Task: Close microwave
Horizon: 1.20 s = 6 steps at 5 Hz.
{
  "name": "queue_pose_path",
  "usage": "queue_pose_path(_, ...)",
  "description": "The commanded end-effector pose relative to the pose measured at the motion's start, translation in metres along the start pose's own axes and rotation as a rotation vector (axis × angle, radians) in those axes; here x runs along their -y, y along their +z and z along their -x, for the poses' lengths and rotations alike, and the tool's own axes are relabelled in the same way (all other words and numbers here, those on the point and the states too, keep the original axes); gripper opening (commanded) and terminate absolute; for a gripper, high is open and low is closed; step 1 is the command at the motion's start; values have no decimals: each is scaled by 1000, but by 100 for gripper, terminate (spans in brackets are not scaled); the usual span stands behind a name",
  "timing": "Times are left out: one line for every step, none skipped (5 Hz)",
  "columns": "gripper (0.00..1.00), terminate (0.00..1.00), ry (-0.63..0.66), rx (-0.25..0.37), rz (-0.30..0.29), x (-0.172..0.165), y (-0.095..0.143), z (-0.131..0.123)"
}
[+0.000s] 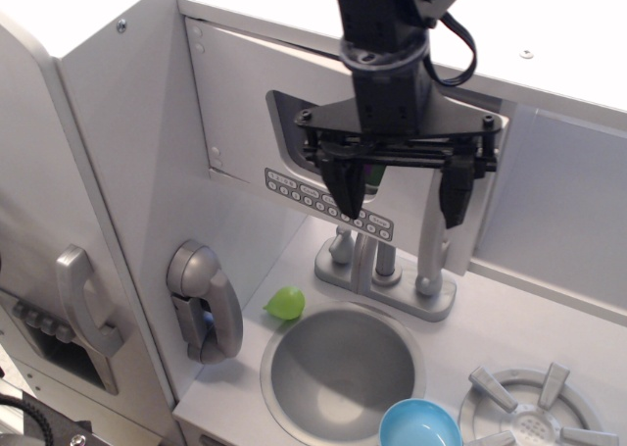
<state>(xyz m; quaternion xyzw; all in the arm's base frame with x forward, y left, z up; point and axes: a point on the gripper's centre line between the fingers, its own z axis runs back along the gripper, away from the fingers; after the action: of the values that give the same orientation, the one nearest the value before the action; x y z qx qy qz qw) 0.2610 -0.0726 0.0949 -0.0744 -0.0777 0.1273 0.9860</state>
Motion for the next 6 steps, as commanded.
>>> queue_pose_path(100, 0, 1, 151, 23, 4, 15, -18)
queue_pose_path(100, 0, 9, 167, 19, 6, 14, -23)
queue_pose_path(100, 0, -7, 159, 28, 7, 16, -19)
queue_pose_path(100, 0, -45, 110, 32, -1, 16, -3)
queue_pose_path(100, 0, -86, 6, 22, -20, 13, 24)
queue_pose_path(100, 0, -109, -39, 23, -32, 17, 37)
